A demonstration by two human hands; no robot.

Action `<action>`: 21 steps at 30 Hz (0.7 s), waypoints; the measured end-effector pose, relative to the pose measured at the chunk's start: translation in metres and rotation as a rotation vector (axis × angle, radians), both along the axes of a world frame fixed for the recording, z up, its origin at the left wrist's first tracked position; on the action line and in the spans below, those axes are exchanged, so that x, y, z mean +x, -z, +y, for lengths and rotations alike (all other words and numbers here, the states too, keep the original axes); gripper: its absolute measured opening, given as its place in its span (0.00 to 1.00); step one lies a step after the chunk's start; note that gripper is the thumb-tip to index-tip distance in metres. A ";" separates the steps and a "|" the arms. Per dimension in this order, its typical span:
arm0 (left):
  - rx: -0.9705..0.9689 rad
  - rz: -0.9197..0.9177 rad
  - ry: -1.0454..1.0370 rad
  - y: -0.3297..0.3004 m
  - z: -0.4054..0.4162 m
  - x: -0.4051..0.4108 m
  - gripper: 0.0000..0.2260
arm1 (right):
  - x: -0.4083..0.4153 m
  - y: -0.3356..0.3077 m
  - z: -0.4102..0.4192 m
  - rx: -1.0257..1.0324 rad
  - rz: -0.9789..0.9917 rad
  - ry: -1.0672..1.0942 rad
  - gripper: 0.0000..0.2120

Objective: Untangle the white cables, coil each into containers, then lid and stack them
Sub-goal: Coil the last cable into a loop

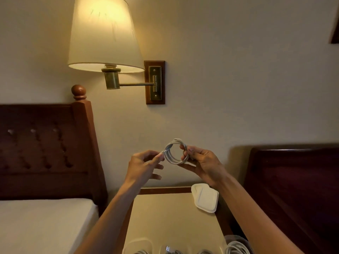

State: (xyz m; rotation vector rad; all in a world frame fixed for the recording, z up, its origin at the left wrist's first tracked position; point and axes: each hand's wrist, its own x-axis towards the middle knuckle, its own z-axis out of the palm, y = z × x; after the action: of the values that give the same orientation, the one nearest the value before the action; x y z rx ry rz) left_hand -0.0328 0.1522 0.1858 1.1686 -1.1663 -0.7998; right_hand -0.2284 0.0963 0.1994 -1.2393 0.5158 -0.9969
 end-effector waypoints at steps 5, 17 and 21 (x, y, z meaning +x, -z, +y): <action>0.193 -0.103 -0.176 0.103 0.017 0.025 0.09 | 0.021 0.074 0.025 -0.021 0.187 0.071 0.09; 0.495 -0.407 -0.382 0.272 0.096 0.064 0.11 | 0.088 0.277 0.116 -1.204 0.987 0.059 0.13; 0.530 -0.416 -0.338 0.285 0.098 0.070 0.14 | 0.094 0.305 0.116 -1.209 1.113 0.008 0.17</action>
State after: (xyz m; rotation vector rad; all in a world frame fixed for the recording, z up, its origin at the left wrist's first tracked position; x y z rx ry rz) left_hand 0.0375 0.2498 -0.0995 1.9862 -1.0677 -0.6337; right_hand -0.1342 0.2123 -0.1060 -2.9152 0.7699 -0.4707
